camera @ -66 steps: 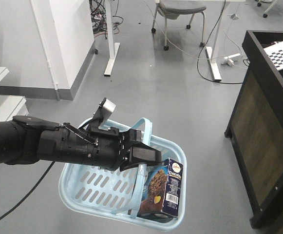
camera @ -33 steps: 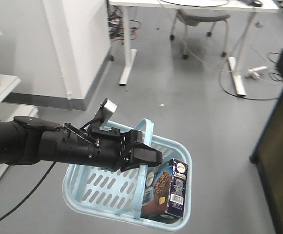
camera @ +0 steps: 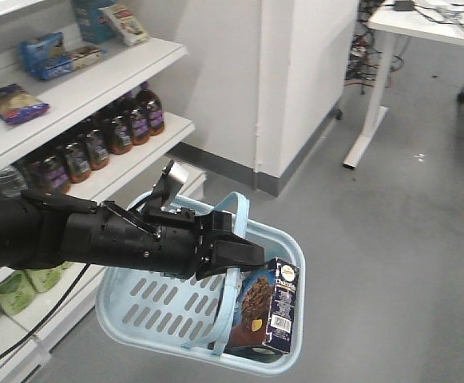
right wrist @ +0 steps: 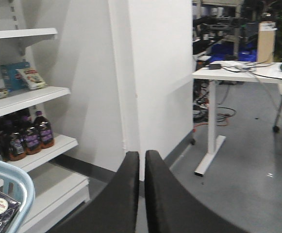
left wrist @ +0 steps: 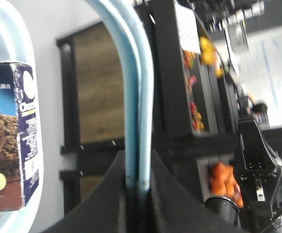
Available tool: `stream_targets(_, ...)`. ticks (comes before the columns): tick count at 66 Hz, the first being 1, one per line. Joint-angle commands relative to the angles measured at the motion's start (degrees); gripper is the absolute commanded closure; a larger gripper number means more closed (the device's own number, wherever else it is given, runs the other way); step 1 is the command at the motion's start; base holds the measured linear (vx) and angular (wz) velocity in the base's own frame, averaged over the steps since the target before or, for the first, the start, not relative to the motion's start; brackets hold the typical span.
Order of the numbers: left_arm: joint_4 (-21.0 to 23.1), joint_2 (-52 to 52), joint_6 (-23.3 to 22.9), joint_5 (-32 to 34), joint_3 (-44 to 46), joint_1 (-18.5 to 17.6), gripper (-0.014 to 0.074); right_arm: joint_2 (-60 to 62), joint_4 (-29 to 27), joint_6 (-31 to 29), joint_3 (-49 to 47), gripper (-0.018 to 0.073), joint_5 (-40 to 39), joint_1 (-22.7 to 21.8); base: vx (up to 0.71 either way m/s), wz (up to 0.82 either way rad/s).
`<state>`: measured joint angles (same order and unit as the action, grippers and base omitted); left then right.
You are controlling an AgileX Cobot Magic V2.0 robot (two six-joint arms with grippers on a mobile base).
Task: Left arm holds basket, right arm returns cookies
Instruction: 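Drive up to the snack shelf with the basket in the left gripper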
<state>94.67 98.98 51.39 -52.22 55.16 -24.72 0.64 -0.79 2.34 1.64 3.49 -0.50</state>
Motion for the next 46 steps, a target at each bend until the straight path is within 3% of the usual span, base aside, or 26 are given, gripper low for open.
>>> stream_targets(1, 4.2, -3.3, 0.4, -3.7, 1.6, -0.3, 0.0599, 0.7, 0.3, -0.1, 1.0, 0.0562, -4.0, -0.1, 0.25, 0.74)
stream_targets(46, 4.2, -3.3, 0.4, -3.7, 1.6, -0.3, 0.0599, 0.7, 0.3, -0.1, 1.0, 0.0562, -4.0, -0.1, 0.22, 0.73)
